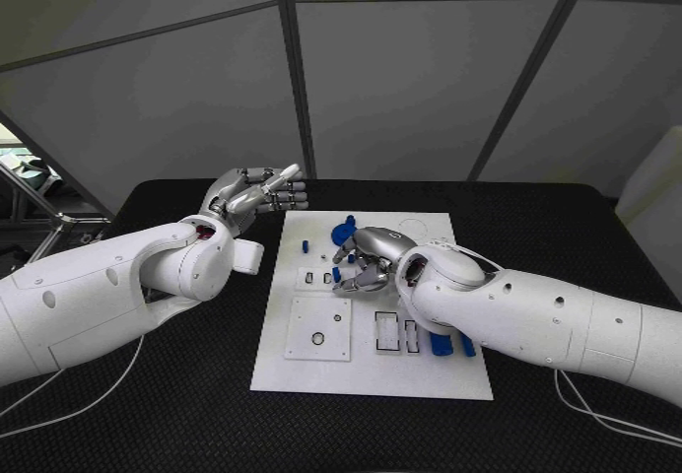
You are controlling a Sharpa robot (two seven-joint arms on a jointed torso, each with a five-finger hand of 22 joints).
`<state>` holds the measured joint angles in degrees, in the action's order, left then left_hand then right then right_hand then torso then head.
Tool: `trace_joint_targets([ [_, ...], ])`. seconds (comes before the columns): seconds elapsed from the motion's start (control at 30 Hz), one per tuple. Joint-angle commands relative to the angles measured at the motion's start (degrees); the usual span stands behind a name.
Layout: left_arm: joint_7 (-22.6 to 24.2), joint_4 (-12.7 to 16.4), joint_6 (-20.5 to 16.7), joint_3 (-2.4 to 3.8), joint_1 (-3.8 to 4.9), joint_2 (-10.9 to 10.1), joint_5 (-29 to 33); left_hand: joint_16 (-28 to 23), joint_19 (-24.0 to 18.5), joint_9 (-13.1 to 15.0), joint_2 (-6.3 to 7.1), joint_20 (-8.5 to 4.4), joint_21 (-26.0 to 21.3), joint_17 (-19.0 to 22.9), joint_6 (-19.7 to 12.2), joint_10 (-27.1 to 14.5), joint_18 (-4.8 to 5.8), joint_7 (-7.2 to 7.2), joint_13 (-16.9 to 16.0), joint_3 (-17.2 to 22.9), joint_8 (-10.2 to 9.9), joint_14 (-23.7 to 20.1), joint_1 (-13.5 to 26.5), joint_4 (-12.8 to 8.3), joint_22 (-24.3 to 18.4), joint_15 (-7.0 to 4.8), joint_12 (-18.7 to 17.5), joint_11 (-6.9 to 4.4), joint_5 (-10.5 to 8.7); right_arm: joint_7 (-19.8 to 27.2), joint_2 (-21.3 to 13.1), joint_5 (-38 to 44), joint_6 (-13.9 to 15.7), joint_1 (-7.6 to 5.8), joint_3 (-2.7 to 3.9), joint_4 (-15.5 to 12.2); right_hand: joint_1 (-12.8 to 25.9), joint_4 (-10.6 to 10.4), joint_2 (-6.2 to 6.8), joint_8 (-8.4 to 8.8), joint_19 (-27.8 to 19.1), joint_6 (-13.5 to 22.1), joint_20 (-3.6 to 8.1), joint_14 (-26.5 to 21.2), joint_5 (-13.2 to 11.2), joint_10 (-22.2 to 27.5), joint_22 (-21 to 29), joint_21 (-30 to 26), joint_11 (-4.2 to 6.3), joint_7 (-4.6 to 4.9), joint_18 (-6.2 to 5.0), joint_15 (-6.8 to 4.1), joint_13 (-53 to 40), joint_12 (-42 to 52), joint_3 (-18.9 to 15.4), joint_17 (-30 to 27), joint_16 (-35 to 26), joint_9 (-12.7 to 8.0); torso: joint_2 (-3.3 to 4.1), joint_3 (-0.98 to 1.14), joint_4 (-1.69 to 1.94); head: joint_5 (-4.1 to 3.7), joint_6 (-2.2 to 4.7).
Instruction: Assemble the parts on the task board
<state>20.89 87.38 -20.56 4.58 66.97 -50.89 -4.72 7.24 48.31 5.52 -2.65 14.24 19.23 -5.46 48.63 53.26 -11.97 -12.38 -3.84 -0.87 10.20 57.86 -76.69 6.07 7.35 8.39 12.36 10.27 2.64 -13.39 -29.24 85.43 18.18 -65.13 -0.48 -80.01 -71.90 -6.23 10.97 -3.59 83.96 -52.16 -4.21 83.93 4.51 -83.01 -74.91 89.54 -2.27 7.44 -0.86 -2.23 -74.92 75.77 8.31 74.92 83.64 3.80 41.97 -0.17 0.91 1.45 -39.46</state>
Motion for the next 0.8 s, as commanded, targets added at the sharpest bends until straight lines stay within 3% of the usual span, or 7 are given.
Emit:
trace_joint_targets([
  [0.03, -0.1, -0.1, 0.8, 0.06, 0.09, 0.0, -0.2, -0.2, 0.3, -0.1, -0.45, 0.16, -0.2, 0.1, 0.4, 0.4, 1.62, -0.32, 0.1, 0.0, -0.2, -0.1, 0.2, -0.3, -0.1, 0.07, -0.2, 0.07, 0.34, 4.4, -1.1, -1.0, 5.5, -0.06, 0.04, -1.5, -1.0, -1.5, 0.63, 0.07, 5.3, 1.3, -0.42, 3.5, 0.0, 0.0, -14.0, -0.2, -0.45, 0.24, 0.58, 0.53, -2.4, 0.2, -0.4, 2.8, -0.1, 0.1, -0.1, 0.08, -0.03, 0.14, 0.13],
  [0.3, -2.2, -1.1, 1.9, 0.06, 0.07, 0.1, -3.6, 0.8, 2.9, 0.0, -1.27, -0.75, 1.3, -0.9, 1.7, 2.5, 1.39, 0.25, -0.2, -0.4, -0.3, 4.1, 0.0, -1.3, 0.2, -1.13, 0.0, -0.77, 0.44, 16.8, -7.4, -9.0, 8.6, -0.1, 0.68, -8.7, -4.6, -4.1, 0.11, -0.61, 5.0, 0.6, -0.56, 3.4, 0.5, 0.3, -13.6, -0.5, -0.39, 0.11, 0.46, 0.55, -1.9, -0.2, -0.4, 2.5, -0.3, 0.6, -0.25, 0.13, -0.13, 0.2, 0.99],
  [0.43, -6.4, -2.0, 4.2, 0.06, 0.07, 0.4, -8.6, 2.2, 6.0, 0.4, -1.85, -2.34, 3.2, -2.2, 4.7, 6.3, 1.35, 1.32, -0.5, 1.0, 0.4, 8.4, -2.0, -3.2, 0.9, -2.7, 0.8, -2.13, 9.03, 21.4, -11.2, -15.1, 7.9, -0.33, 2.55, -12.0, -6.2, -2.7, -1.28, -1.59, 3.1, -2.6, -0.14, 2.9, 3.8, 1.4, -10.7, -2.2, 0.3, -0.67, -0.3, 0.04, 0.0, -2.5, 0.6, 1.0, -1.3, 1.2, -0.82, 0.3, -0.38, 0.49, 1.13],
  [0.5, -9.6, -2.4, 6.0, 0.06, 0.07, 0.5, -12.0, 3.4, 7.7, 0.6, -1.89, -3.06, 4.4, -3.1, 5.9, 8.2, 1.29, 1.9, -0.7, 1.3, 0.7, 11.1, -1.9, -3.3, 1.4, -3.66, 1.3, -2.89, 9.43, 22.3, -12.9, -18.1, 7.4, -0.66, 3.33, -13.0, -6.3, -2.3, -1.61, -1.73, 2.2, -3.4, 0.03, 2.5, 4.1, 2.2, -9.3, -3.1, 0.48, -0.84, -0.66, -0.11, 1.2, -3.9, 0.8, -0.1, -2.1, 1.3, -1.2, 0.34, -0.5, 0.53, 1.06],
  [0.57, -14.0, -2.7, 8.5, 0.06, 0.07, 0.6, -16.5, 5.6, 10.9, 1.0, -1.92, -4.38, 6.6, -4.9, 7.0, 10.6, 1.33, 2.74, -1.2, 1.2, 0.8, 15.2, -0.8, -2.8, 2.4, -4.98, 1.9, -3.93, 8.44, 22.9, -14.8, -21.3, 7.2, -1.16, 4.02, -13.7, -6.5, -1.8, -2.09, -1.59, 1.7, -3.7, 0.15, 2.4, 4.3, 2.6, -8.5, -3.7, 0.57, -0.89, -0.87, -0.22, 2.1, -4.8, 1.2, -0.8, -2.5, 1.3, -1.6, 0.4, -0.69, 0.63, 0.67],
  [0.67, -20.4, -3.4, 11.5, 0.07, 0.16, 1.1, -23.6, 9.0, 14.6, 0.9, -2.0, -5.5, 9.3, -7.7, 5.4, 12.3, 1.46, 2.54, -2.3, -0.2, -0.5, 20.2, 2.4, -0.6, 3.7, -6.11, 2.6, -4.27, 2.26, 23.4, -17.3, -26.4, 7.1, -1.73, 5.37, -14.1, -6.7, -1.1, -2.64, -1.34, 1.5, -3.9, 0.24, 2.4, 4.6, 2.8, -8.2, -3.9, 0.61, -0.89, -0.93, -0.28, 2.5, -5.3, 1.6, -0.9, -2.7, 1.3, -2.26, 0.52, -0.71, 0.6, -0.02],
  [0.8, -29.4, -4.3, 17.1, 0.08, 1.02, 1.9, -30.8, 20.3, 20.3, 3.4, -2.19, -8.6, 15.9, -17.0, 8.9, 18.0, 1.54, 5.24, -8.2, -1.8, 1.4, 26.8, 4.8, 1.9, 7.5, -9.1, 8.4, -7.08, 0.91, 23.3, -19.5, -32.0, 7.1, -2.96, 6.46, -12.8, -6.6, -0.8, -2.83, -1.32, 1.3, -4.2, 0.29, 2.3, 4.8, 2.8, -7.8, -4.2, 0.66, -0.95, -1.02, -0.32, 2.8, -5.6, 1.8, -1.1, -2.9, 1.3, -3.13, 0.85, -0.99, 1.15, -0.35],
])
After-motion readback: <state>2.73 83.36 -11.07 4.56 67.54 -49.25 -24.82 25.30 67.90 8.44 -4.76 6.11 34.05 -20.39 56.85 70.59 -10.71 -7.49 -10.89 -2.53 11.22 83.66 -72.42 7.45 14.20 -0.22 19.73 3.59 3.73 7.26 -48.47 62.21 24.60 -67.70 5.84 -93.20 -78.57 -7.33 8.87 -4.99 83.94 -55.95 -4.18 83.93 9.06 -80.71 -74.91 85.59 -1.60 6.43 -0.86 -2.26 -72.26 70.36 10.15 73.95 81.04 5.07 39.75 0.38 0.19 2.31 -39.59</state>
